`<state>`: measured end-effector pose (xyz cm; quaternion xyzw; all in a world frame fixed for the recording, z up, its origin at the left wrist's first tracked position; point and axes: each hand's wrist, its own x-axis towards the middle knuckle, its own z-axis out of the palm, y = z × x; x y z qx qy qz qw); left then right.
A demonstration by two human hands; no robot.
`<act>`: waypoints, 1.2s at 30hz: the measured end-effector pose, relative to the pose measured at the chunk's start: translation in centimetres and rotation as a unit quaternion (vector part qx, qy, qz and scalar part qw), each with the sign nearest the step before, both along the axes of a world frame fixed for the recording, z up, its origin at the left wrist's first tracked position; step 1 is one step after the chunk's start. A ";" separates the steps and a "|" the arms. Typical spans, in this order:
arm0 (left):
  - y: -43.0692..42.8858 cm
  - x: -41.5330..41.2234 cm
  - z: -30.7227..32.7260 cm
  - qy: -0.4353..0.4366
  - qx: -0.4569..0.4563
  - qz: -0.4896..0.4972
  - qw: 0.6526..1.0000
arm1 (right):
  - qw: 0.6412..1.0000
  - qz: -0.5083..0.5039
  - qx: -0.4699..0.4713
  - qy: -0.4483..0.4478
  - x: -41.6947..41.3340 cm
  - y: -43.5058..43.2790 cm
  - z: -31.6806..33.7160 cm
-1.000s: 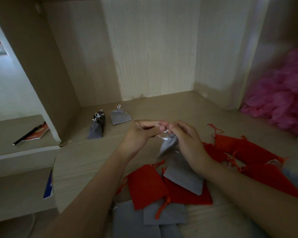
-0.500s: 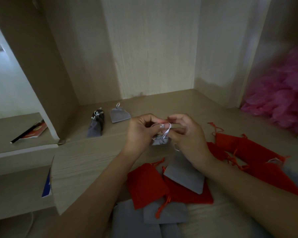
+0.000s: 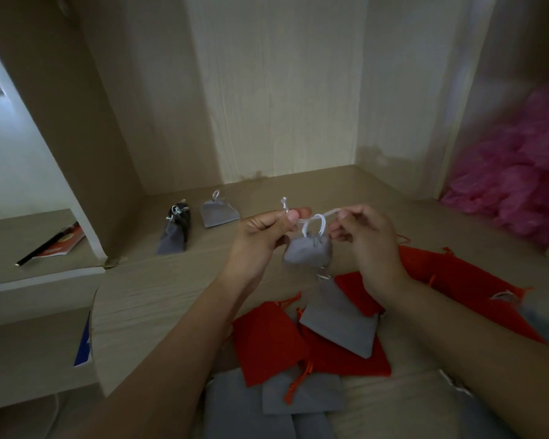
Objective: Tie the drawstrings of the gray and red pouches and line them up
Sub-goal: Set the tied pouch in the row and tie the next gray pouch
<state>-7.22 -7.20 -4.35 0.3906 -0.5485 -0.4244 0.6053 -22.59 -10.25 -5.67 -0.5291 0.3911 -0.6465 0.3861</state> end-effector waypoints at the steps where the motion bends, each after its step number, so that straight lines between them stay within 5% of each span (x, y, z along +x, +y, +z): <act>1: 0.1 0.0 0.1 0.015 0.003 -0.018 1.000 | 0.999 -0.003 0.033 -0.040 -0.3 -0.4 0.1; 4: 0.3 0.0 0.3 0.065 0.016 -0.075 0.995 | 0.986 0.015 0.119 -0.112 -1.5 -1.4 0.3; 10: 0.6 -0.3 0.0 -0.016 0.102 -0.171 0.980 | 0.919 0.130 0.217 -0.301 -1.5 -1.6 1.6; 19: 0.4 0.1 0.0 -0.031 0.129 -0.174 0.976 | 0.935 0.129 0.177 -0.280 -2.0 -2.0 1.9; 25: 0.0 -0.4 -0.9 -0.137 0.113 -0.104 0.979 | 0.970 0.155 0.090 -0.167 -2.0 -0.8 3.5; 30: -0.4 -0.1 -1.8 -0.291 0.057 -0.027 0.955 | 0.990 0.123 -0.050 0.042 -1.3 0.2 3.4; 33: -0.4 0.3 -1.9 -0.406 0.028 -0.002 0.913 | 0.981 0.099 -0.104 0.127 -1.3 0.1 2.9; 36: -0.6 0.7 -1.5 -0.364 0.027 -0.028 0.931 | 0.929 0.034 -0.195 0.313 -2.0 -0.8 2.4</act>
